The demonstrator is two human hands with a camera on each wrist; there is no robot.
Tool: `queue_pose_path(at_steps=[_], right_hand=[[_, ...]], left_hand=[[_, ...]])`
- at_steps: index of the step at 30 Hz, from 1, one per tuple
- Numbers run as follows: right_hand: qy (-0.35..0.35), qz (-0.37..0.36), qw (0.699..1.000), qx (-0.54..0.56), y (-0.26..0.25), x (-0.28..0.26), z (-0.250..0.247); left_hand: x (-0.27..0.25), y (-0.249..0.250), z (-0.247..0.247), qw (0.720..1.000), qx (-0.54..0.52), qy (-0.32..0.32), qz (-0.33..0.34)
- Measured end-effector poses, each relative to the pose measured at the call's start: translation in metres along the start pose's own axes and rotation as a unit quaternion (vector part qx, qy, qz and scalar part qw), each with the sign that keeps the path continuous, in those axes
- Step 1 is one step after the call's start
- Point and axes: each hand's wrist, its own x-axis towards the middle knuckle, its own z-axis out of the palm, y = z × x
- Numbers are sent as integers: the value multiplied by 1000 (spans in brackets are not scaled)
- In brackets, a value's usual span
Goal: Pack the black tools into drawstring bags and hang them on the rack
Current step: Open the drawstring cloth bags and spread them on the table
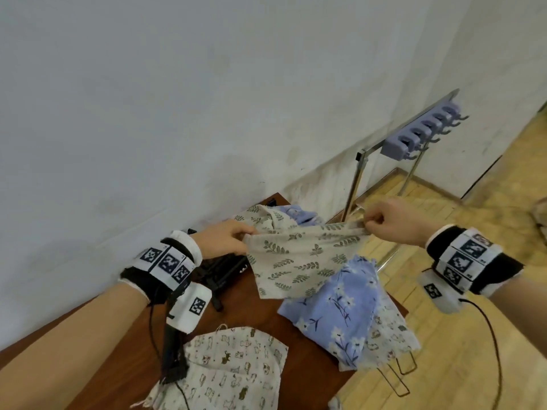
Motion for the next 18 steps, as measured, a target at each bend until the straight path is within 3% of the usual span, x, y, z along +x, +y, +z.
queue_pose_path(at_steps=[6,10,14,18], right_hand=[[21,7,991,129,-9,-60,-43],[7,47,967,252,2,-67,-41],[11,179,943,279,41,-40,-2],[37,234,956,173,75,-4,43]], left_hand=[[12,28,12,960,-249,87,89],[45,28,29,941,-332,66,24],[95,12,56,959,-272,55,-48],[129,-16,76,975,-189,-13,-118]])
